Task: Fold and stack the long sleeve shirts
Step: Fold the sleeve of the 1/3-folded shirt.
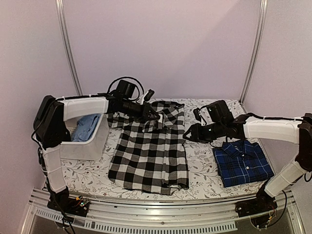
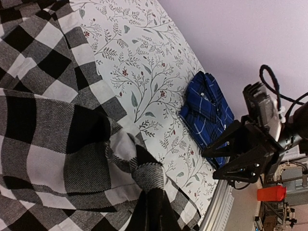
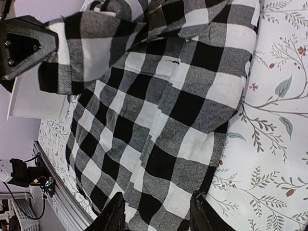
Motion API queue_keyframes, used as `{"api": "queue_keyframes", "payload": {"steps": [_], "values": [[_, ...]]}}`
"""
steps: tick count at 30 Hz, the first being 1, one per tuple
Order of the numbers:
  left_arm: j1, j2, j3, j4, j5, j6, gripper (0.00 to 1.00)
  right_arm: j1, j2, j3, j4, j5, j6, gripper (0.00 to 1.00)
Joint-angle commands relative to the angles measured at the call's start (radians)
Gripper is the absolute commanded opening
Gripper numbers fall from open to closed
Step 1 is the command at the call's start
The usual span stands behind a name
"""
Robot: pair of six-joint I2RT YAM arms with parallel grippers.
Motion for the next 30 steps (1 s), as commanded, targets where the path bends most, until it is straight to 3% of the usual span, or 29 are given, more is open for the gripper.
{"api": "queue_keyframes", "payload": {"steps": [1,15,22,30], "values": [[-0.031,-0.016,0.012,-0.002,0.021,0.015,0.00,0.038,0.004,-0.102,-0.001,0.005,0.023,0.44],[-0.130,-0.013,0.003,-0.072,0.029,0.049,0.00,0.258,0.059,-0.204,-0.035,0.026,0.097,0.28],[-0.154,-0.014,-0.003,-0.104,0.031,0.070,0.00,0.326,0.056,-0.232,-0.065,0.049,0.146,0.14],[-0.192,-0.021,-0.016,-0.137,0.034,0.093,0.00,0.354,0.019,-0.238,-0.079,0.065,0.180,0.14]]}}
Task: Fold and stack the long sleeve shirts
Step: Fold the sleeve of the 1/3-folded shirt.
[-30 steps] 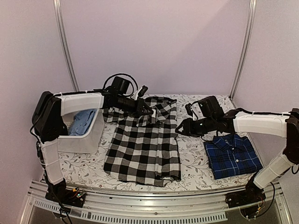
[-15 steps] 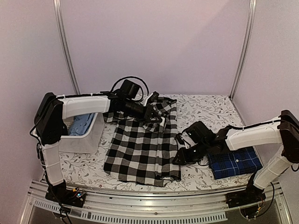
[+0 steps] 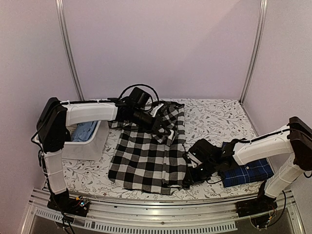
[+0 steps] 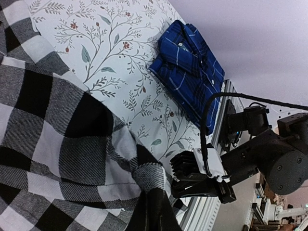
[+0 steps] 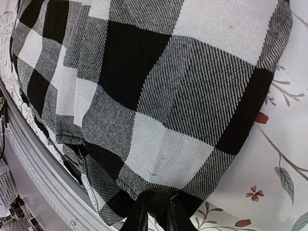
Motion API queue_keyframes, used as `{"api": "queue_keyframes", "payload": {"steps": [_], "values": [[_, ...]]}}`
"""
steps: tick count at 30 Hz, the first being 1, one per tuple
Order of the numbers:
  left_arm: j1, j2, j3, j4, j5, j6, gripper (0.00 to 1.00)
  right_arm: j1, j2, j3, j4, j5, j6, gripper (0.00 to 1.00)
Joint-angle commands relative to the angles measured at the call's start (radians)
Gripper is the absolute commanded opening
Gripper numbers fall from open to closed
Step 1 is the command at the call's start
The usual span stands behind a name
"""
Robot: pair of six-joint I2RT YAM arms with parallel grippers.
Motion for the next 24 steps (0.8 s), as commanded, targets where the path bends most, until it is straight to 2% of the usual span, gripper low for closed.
{"api": "queue_keyframes", "payload": {"steps": [1,7,11,24], "values": [[-0.041,-0.022,-0.015,-0.036,0.015,0.034,0.00,0.009,-0.062,0.005,-0.036,0.050,0.029,0.15],[-0.082,-0.019,-0.054,-0.056,0.011,0.048,0.00,-0.068,-0.230,0.025,-0.097,0.175,0.027,0.35],[-0.104,-0.009,-0.070,-0.060,0.001,0.051,0.00,-0.138,-0.290,0.035,-0.089,0.211,0.014,0.44],[-0.161,0.034,-0.042,-0.072,-0.030,0.046,0.02,-0.203,-0.273,0.059,-0.049,0.207,-0.030,0.48]]}}
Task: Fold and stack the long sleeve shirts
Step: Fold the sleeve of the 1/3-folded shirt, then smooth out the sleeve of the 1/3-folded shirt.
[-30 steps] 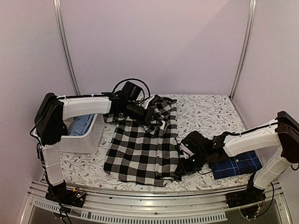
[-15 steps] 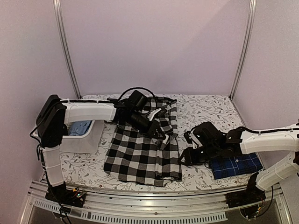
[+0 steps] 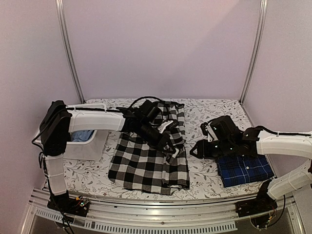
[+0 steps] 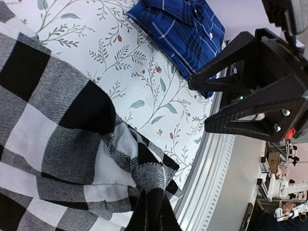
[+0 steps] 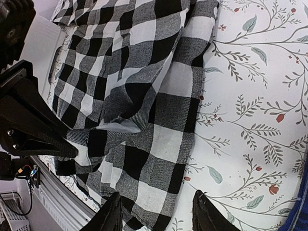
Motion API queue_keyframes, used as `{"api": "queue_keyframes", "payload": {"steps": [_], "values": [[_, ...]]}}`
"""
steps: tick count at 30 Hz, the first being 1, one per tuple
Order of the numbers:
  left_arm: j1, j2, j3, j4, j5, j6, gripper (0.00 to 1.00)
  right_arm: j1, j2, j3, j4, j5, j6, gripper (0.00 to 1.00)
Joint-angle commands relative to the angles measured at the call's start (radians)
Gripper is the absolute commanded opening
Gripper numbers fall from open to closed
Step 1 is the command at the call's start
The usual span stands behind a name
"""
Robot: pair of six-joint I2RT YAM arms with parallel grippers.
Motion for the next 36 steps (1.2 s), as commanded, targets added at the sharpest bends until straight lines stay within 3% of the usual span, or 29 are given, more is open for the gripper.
{"api": "queue_keyframes", "payload": {"steps": [1,3,8,12,18,21,26,36], "values": [[-0.034,0.033,0.019,-0.019,-0.008,0.015,0.05,-0.016,0.004,0.015,0.021,0.020,-0.019,0.49],[-0.042,0.038,0.020,-0.022,-0.010,0.020,0.14,-0.019,0.006,0.014,0.024,0.022,-0.023,0.49],[-0.045,0.021,0.016,-0.013,-0.029,0.019,0.49,-0.024,0.030,0.025,0.030,0.013,-0.040,0.50],[-0.039,0.001,-0.005,0.022,-0.010,0.003,0.55,-0.025,0.076,0.034,0.050,-0.028,-0.070,0.50],[-0.025,0.004,-0.020,0.064,-0.016,-0.046,0.50,-0.025,0.142,0.076,0.089,-0.075,-0.096,0.41],[0.024,-0.004,-0.042,0.104,-0.055,-0.116,0.42,-0.021,0.194,0.119,0.130,-0.127,-0.110,0.32],[0.108,0.006,-0.052,0.194,-0.106,-0.197,0.39,-0.017,0.305,0.182,0.184,-0.155,-0.119,0.25],[0.209,0.214,0.186,0.208,-0.180,-0.210,0.33,-0.017,0.474,0.130,0.301,-0.245,-0.071,0.19]]}}
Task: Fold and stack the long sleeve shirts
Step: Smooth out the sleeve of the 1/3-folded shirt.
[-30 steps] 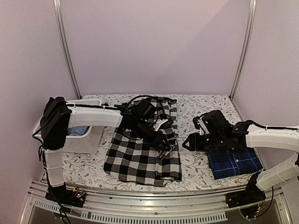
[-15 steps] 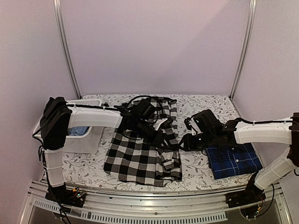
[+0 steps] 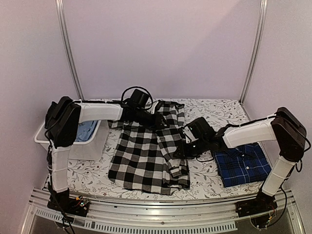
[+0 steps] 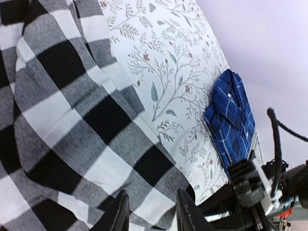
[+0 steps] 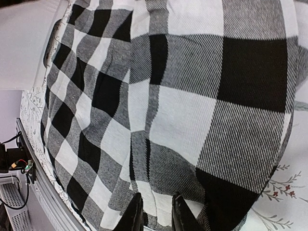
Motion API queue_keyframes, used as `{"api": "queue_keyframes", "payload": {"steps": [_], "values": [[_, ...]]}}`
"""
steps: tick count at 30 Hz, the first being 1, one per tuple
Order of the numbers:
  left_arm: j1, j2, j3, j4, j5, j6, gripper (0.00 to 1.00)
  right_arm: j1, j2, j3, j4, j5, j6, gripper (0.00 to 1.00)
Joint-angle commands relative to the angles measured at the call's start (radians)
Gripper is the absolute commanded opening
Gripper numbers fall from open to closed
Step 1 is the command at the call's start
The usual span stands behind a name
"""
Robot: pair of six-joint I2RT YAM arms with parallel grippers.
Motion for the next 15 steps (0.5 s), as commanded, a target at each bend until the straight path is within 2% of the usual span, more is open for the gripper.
{"api": "queue_keyframes", "payload": {"steps": [1,10,15], "values": [[0.028,0.112,0.107,-0.001,-0.060,-0.010,0.33,0.001,0.030,-0.053,0.084,-0.048,0.027,0.19],[0.071,0.319,0.295,-0.111,-0.105,-0.003,0.32,0.001,0.032,-0.087,0.089,-0.059,0.038,0.21],[0.078,0.346,0.366,-0.153,-0.111,0.014,0.32,-0.001,-0.020,-0.046,0.042,-0.057,0.024,0.23]]}}
